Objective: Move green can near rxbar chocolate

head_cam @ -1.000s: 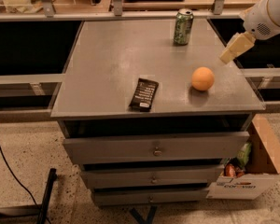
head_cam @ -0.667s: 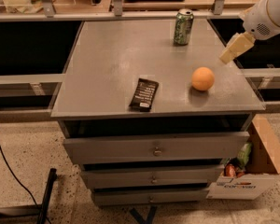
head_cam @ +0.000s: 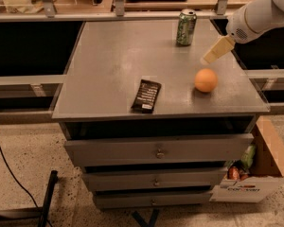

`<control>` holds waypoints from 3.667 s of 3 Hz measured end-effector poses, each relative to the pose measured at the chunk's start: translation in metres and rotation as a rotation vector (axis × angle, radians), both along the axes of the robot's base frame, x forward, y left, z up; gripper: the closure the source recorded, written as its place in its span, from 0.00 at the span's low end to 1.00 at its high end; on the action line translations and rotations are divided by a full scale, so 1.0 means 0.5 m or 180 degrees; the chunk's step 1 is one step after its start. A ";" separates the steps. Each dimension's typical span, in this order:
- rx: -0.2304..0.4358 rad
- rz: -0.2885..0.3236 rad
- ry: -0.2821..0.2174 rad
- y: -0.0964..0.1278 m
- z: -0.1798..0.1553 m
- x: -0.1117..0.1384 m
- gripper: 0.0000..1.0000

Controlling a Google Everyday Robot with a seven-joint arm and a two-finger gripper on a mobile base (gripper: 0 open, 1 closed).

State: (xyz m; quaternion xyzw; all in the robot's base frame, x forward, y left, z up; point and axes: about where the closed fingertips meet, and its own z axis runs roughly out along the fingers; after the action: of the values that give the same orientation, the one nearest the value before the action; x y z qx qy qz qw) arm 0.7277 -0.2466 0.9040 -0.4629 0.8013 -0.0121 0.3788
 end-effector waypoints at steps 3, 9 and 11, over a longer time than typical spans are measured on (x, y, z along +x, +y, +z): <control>0.0678 -0.0051 -0.0203 0.025 0.005 0.079 0.00; 0.2183 -0.0039 -0.0579 0.086 -0.053 0.307 0.00; 0.2312 -0.0104 -0.0697 0.099 -0.039 0.341 0.00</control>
Offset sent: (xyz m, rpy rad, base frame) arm 0.0257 0.0110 0.0070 0.0760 -0.0640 -0.0187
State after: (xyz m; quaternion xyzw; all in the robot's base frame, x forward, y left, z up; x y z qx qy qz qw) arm 0.8980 -0.1971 0.8847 -0.2816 0.7155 0.2174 0.6013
